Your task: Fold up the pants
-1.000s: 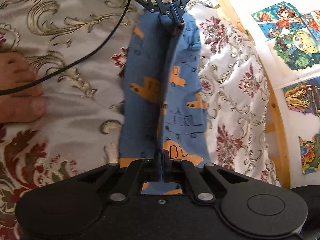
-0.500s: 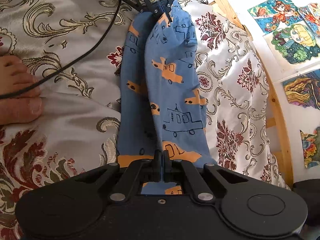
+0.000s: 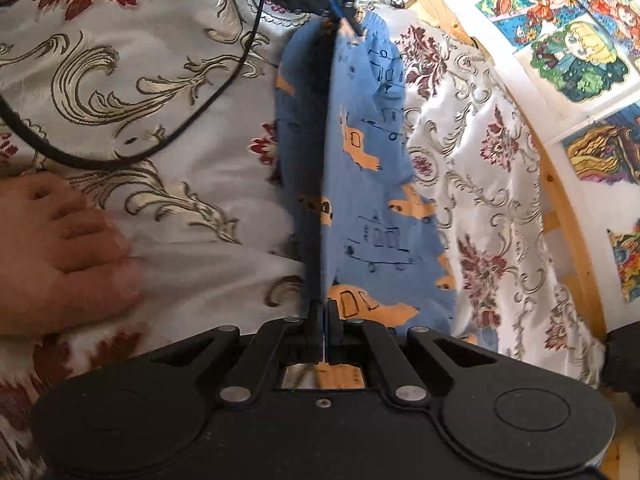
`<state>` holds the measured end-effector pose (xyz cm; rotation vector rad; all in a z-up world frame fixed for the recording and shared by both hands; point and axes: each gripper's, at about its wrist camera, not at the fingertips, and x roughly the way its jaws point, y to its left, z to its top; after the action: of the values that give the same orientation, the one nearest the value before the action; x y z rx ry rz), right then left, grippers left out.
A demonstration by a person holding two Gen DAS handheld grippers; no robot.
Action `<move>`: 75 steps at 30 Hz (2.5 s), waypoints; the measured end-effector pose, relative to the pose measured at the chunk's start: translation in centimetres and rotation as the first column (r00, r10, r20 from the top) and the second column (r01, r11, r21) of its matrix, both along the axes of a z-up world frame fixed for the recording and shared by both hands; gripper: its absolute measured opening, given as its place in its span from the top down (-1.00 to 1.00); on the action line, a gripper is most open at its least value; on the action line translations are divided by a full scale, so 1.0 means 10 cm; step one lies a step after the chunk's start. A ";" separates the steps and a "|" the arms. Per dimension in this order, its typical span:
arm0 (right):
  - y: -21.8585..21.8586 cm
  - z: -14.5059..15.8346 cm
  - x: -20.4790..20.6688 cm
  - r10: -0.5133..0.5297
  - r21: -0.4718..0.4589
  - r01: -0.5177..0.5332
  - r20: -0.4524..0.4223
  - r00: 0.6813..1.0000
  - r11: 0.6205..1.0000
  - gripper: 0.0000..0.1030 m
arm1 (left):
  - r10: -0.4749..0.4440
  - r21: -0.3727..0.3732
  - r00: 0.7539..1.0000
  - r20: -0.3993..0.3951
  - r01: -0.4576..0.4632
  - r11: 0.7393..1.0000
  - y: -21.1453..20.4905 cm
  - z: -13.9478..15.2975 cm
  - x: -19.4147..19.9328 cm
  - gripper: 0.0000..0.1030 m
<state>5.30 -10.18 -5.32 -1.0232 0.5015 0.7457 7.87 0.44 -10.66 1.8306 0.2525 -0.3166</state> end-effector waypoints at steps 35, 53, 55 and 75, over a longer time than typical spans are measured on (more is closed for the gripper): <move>-0.65 0.32 0.09 -0.340 0.172 0.333 0.014 0.940 0.927 -0.86 | 0.300 -0.426 0.894 -0.333 -0.427 0.798 -0.27 0.61 0.00 -0.47; -2.05 0.38 0.39 -0.724 0.504 0.757 -0.320 0.611 0.416 -0.98 | 0.112 -0.810 0.826 -0.553 -0.564 0.160 -2.17 1.06 0.26 -0.67; -2.09 0.35 0.39 -0.721 0.513 0.753 -0.321 0.613 0.412 -0.98 | 0.176 -0.818 0.827 -0.534 -0.558 0.142 -2.32 1.02 0.30 -0.66; -1.69 0.65 2.45 -0.312 0.358 0.741 -0.740 0.596 0.568 -0.21 | 0.197 -0.714 0.720 -0.666 -0.691 0.111 -2.31 0.66 0.49 0.92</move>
<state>29.84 -27.08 1.20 0.1170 0.9975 0.5624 12.76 -22.62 -4.09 0.3129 0.7540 -0.2944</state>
